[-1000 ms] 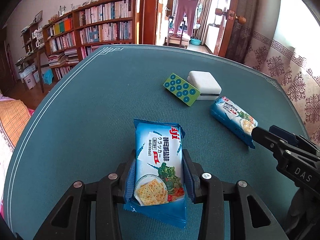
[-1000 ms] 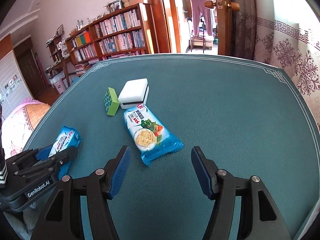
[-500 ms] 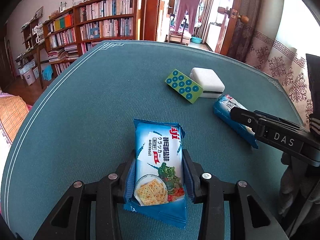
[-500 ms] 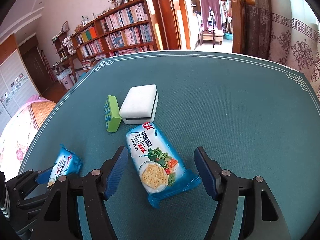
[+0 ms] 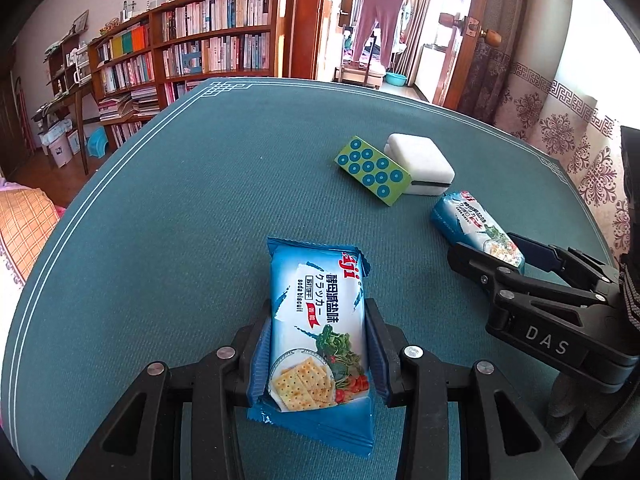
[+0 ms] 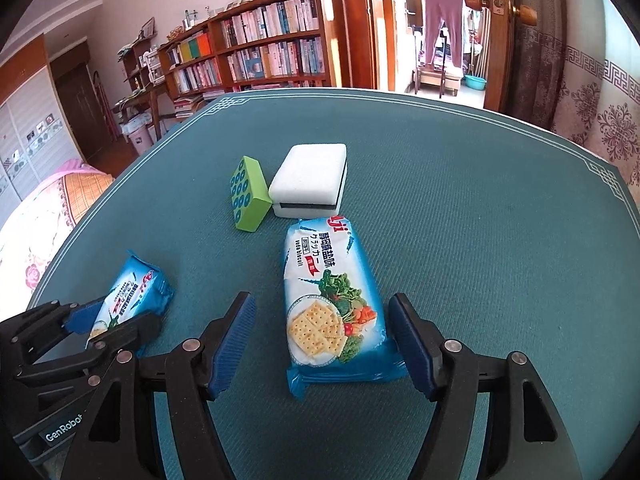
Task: Organize objects
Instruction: 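Grasp the second blue cracker packet with the right tool while the left tool holds its packet, then carry the cracker packet into the bowl with the right tool and open it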
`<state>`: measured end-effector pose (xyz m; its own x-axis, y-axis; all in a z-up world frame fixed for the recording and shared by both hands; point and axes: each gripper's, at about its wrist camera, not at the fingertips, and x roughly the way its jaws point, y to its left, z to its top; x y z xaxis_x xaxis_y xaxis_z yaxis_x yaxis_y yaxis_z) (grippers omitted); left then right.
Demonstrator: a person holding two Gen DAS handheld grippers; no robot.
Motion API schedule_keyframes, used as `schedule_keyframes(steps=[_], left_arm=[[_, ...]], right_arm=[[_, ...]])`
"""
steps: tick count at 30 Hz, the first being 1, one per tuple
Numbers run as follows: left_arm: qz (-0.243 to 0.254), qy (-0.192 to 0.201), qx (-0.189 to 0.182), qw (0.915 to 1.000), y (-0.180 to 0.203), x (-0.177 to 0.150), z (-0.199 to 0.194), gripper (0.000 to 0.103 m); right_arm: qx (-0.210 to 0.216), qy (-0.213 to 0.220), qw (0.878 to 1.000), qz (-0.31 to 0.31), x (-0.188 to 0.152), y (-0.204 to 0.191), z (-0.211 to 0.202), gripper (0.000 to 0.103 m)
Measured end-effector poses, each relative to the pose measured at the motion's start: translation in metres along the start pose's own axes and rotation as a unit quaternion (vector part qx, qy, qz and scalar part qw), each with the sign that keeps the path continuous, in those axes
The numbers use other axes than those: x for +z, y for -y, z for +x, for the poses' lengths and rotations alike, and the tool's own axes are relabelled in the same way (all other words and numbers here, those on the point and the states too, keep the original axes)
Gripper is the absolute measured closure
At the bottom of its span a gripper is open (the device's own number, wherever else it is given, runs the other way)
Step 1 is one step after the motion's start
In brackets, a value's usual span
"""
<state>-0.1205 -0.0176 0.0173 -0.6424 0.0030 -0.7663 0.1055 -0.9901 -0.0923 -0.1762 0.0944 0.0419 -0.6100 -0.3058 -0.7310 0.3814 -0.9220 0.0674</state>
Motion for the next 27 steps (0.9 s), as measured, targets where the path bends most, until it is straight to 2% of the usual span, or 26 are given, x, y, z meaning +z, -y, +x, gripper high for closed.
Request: schedule_keyframes(steps=[5, 8, 10, 11, 18, 27], left_arm=[[0.0, 0.0, 0.0, 1.0, 0.0, 0.0, 0.001, 0.06], [0.0, -0.001, -0.002, 1.0, 0.001, 0.0, 0.001, 0.06], [0.001, -0.001, -0.004, 1.0, 0.002, 0.001, 0.001, 0.06], [0.002, -0.001, -0.005, 1.0, 0.003, 0.001, 0.001, 0.06], [0.01, 0.004, -0.022, 0.9997, 0.008, 0.001, -0.003, 0.06], [0.024, 0.006, -0.056, 0.9981, 0.015, 0.001, -0.008, 0.06]], right_arm=[[-0.025, -0.001, 1.0, 0.019, 0.01, 0.004, 0.009, 0.034], [-0.04, -0.001, 0.999, 0.02, 0.013, 0.003, 0.01, 0.044], [-0.059, -0.002, 0.998, 0.016, 0.013, 0.002, 0.009, 0.057], [-0.064, -0.002, 0.998, 0.015, 0.012, 0.002, 0.009, 0.058], [-0.056, 0.002, 0.998, 0.029, -0.004, 0.004, -0.006, 0.06], [-0.045, 0.002, 0.997, 0.062, -0.041, 0.009, -0.04, 0.06]])
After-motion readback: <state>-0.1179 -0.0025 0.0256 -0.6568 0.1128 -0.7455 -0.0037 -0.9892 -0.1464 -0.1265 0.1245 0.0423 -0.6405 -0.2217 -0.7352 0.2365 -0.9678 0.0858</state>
